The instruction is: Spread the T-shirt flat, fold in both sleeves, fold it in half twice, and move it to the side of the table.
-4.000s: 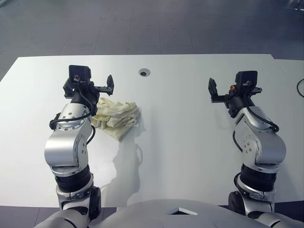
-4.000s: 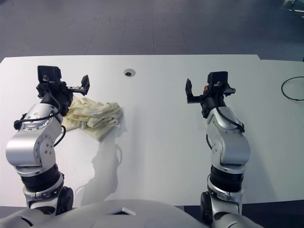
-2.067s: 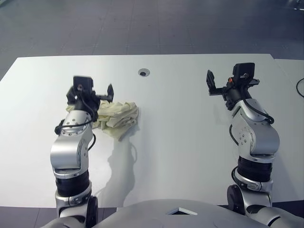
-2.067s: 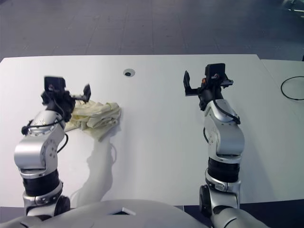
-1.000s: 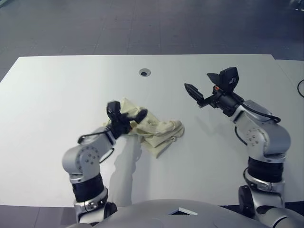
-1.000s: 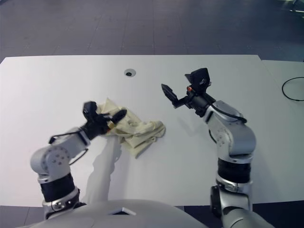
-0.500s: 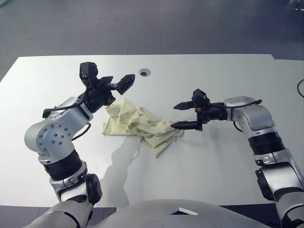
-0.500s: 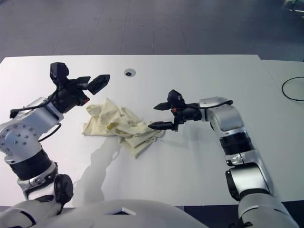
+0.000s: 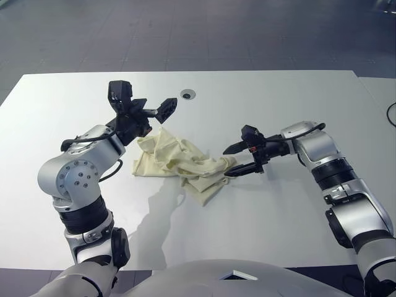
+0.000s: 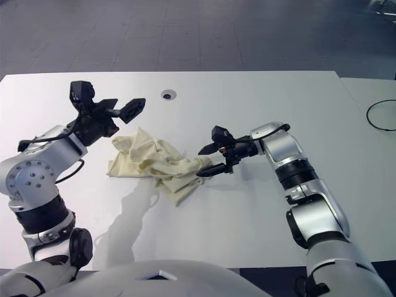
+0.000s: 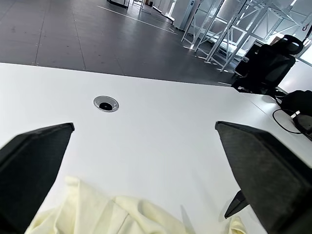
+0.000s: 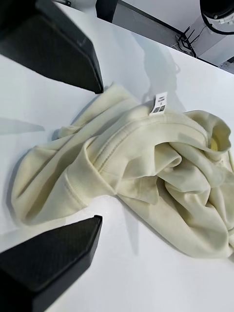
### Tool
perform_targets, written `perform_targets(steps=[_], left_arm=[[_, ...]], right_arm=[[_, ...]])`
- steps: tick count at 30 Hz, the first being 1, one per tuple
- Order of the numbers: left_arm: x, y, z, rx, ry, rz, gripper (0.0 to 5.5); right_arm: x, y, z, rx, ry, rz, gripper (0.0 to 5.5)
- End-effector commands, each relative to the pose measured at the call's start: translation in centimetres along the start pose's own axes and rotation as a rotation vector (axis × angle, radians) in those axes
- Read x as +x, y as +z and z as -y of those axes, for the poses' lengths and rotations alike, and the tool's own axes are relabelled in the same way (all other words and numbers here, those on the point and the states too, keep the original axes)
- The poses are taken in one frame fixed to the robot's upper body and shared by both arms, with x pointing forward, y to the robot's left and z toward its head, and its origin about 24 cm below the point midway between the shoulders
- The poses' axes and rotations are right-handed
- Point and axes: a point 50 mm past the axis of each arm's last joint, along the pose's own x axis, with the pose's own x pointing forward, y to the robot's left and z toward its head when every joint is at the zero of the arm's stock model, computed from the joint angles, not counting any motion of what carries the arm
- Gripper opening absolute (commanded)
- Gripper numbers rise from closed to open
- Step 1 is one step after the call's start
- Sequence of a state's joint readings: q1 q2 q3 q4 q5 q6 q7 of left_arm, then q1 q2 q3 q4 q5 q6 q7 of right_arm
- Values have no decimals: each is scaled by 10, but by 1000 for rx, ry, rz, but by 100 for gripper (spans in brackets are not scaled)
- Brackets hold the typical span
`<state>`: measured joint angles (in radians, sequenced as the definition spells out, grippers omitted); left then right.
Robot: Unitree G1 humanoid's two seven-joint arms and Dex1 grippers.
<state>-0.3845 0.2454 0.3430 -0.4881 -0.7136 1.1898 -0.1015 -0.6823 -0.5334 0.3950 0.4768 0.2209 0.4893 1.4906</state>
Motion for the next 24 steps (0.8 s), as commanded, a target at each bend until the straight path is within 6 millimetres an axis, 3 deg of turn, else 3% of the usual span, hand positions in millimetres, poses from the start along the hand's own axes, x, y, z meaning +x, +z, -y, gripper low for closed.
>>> perform_targets(steps=[1,24], left_arm=[[0,-1,3,-2,-7,-3,540],[2,-2,6,9,-8,-6,540]], right_arm=[[2,7,3,-40,19,-33,405],[-4,9,4,-63,32,-57,20]])
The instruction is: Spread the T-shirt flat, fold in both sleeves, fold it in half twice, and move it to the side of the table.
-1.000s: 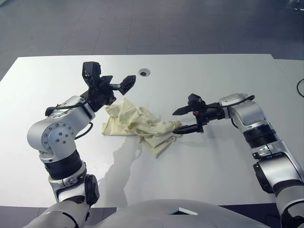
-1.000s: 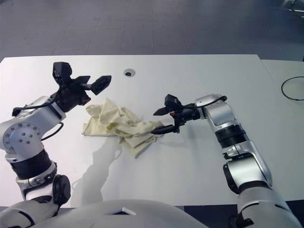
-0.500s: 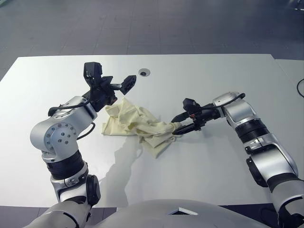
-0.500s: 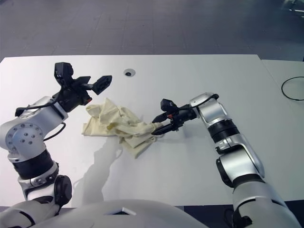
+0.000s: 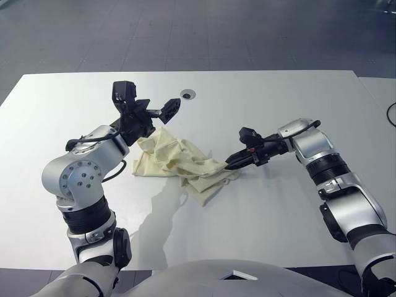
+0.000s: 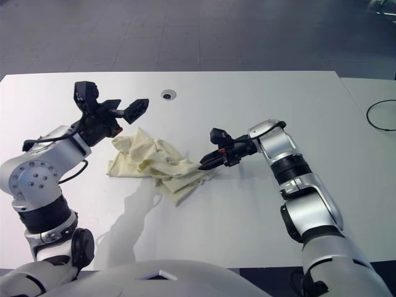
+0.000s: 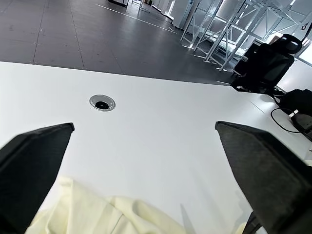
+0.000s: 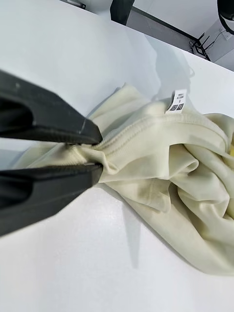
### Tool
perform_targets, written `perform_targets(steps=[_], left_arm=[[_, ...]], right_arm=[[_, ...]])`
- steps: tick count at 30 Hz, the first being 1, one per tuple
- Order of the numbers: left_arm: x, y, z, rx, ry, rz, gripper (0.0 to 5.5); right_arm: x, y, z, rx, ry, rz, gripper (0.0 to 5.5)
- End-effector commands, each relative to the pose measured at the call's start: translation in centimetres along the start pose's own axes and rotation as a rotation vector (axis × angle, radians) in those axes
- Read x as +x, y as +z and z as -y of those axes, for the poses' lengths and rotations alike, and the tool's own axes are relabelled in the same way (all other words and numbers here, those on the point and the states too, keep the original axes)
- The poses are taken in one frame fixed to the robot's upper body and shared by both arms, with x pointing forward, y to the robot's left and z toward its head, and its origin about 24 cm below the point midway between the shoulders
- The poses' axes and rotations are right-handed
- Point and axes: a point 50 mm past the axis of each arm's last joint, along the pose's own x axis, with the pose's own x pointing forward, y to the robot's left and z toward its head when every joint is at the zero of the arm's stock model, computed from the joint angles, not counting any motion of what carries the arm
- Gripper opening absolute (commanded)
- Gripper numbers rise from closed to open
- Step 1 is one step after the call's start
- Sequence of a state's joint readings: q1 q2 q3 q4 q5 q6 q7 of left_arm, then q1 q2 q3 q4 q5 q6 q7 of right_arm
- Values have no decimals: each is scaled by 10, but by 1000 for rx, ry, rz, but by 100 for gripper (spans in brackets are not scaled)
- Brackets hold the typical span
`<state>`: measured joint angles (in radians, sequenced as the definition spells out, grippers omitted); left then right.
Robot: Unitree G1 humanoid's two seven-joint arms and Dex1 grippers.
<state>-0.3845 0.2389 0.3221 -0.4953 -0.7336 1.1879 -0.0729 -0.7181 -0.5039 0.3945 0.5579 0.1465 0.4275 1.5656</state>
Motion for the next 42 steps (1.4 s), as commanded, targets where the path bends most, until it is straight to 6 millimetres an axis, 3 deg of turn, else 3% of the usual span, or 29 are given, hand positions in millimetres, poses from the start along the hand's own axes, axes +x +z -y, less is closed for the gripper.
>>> perform_targets(steps=[1,8,14,22,27,34,42], left_arm=[[0,0,1,12,3,-4,540],[-6,4,-11,150,-30,-68,540],[-18,13,-20,330,-201,-141,540],[-41,0,-29,697,-531,-352,540],[-24,-24,-39,824,-576,-436,540],[-3,-46,-36,823,-597,-460,413],[-3,-59,-43,897,-605,-538,282]], right_arm=[[-6,8,-1,-38,-10,-13,6],[-16,16,-5,-80,-37,6,1],[-27,24,-10,-144,-109,28,1],[-36,36,-11,-181,-189,71,1],[-37,43,-13,-200,-197,92,1],[-34,45,-13,-206,-189,90,1],[-32,46,-12,-208,-191,97,1]])
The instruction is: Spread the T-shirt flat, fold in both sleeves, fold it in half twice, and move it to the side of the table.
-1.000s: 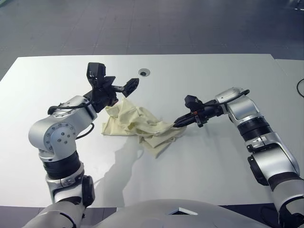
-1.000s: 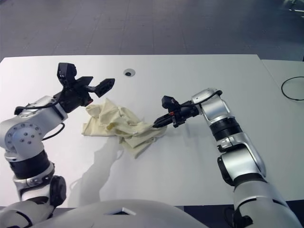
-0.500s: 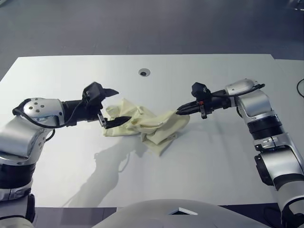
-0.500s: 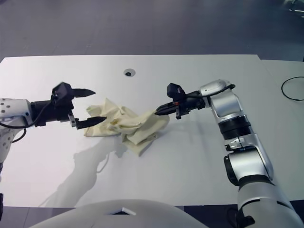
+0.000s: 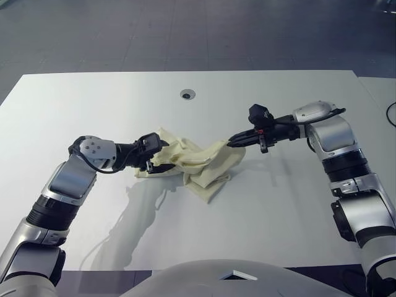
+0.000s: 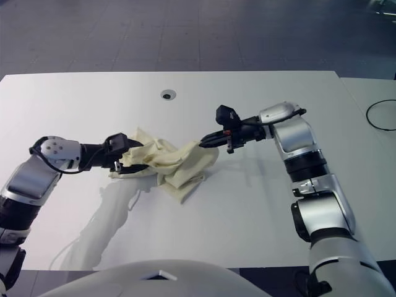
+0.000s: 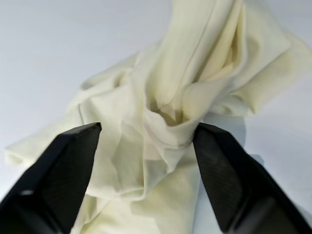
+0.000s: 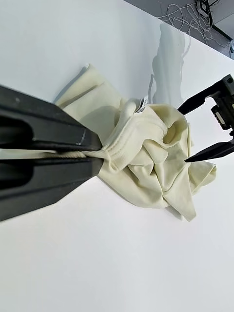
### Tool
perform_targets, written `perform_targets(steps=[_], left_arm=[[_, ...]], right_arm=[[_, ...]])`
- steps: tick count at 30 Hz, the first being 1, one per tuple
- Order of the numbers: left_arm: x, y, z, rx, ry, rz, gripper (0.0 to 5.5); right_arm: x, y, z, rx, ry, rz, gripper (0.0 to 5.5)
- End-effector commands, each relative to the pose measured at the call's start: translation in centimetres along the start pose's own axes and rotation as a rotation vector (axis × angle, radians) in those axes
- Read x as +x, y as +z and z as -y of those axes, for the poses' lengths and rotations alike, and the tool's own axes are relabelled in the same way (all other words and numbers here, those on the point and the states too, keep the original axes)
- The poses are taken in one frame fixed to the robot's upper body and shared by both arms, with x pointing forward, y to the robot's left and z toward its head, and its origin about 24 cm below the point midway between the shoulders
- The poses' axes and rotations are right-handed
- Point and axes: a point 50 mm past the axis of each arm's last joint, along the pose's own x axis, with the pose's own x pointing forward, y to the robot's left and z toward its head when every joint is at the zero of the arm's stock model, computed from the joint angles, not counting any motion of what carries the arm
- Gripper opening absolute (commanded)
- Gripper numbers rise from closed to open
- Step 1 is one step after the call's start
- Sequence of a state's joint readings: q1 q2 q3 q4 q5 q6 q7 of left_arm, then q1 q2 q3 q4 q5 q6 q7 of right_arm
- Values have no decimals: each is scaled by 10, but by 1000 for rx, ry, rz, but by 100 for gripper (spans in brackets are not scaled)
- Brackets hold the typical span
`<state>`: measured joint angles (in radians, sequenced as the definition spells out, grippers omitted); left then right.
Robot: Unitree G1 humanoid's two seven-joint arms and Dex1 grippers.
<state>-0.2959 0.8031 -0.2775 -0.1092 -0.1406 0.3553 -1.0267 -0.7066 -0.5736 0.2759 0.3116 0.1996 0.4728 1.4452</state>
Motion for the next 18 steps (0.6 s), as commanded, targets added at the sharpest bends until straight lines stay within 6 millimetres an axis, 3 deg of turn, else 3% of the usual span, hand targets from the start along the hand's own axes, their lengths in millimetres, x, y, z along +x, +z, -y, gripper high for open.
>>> perform_targets(steps=[1,4,15,18], left_arm=[[1,-2,-2,23,-6,-26,267],[3,0,-4,18,6,-10,233],[5,2,-2,8,-12,7,27],[4,5,-6,11,9,20,0]], right_arm=[[0,9,2,-26,-7,7,1],[0,9,2,-27,-10,10,1],[-3,10,3,-25,-15,21,1],[-5,13,3,-32,-25,29,1]])
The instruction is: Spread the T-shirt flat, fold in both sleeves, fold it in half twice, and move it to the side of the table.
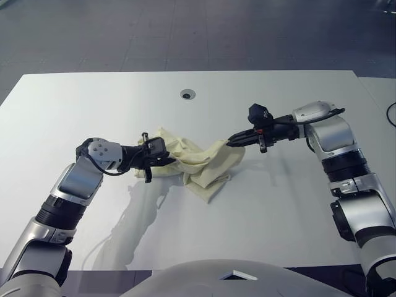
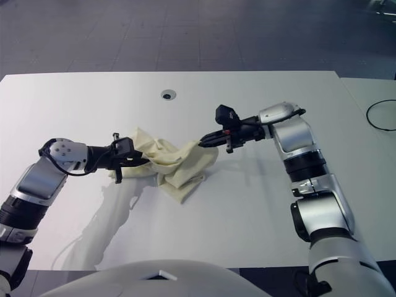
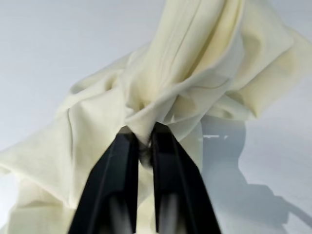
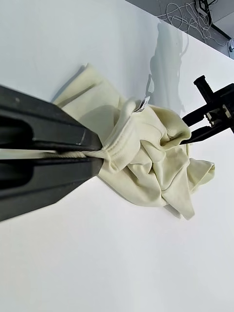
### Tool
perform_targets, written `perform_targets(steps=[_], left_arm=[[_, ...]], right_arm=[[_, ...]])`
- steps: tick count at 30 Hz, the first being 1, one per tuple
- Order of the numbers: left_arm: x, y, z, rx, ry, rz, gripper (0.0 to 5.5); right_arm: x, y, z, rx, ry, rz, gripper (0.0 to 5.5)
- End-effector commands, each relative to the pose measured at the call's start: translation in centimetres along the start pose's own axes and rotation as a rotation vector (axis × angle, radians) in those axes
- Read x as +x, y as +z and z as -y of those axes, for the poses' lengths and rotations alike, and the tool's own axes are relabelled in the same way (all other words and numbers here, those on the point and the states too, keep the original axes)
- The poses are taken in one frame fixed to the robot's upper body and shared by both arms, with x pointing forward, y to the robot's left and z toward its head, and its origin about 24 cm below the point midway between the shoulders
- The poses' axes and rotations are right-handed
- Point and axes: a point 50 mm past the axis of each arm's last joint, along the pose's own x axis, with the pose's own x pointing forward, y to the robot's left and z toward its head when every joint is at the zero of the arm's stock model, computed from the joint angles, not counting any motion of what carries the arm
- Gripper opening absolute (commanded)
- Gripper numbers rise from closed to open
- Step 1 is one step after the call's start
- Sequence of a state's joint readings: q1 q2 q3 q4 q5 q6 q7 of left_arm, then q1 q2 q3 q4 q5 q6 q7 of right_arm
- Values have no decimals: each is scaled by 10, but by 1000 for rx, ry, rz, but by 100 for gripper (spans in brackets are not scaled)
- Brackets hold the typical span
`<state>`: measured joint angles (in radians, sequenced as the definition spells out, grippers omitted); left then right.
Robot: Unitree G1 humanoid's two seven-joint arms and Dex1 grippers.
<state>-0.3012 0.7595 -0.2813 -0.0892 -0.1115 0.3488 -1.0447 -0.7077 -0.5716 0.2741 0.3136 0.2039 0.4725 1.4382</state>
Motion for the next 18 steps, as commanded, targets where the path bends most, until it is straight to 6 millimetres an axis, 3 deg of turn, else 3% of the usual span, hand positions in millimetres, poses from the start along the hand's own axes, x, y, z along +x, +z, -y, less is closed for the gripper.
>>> perform_targets(steps=[1,5,9,14,18], left_arm=[[-5,9,-11,10,40,28,0],[-16,25,-31,11,95,97,0],[-22,41,-56,43,131,121,0],[-7,48,-101,39,228,56,0],[11,66,-137,-13,383,9,0]], right_arm=[[-7,14,3,-36,-25,28,1],[-16,18,3,-42,-53,44,1],[-21,23,19,-44,-152,53,1],[-17,27,59,-31,-425,20,1],[-15,43,82,-55,-648,29,1]])
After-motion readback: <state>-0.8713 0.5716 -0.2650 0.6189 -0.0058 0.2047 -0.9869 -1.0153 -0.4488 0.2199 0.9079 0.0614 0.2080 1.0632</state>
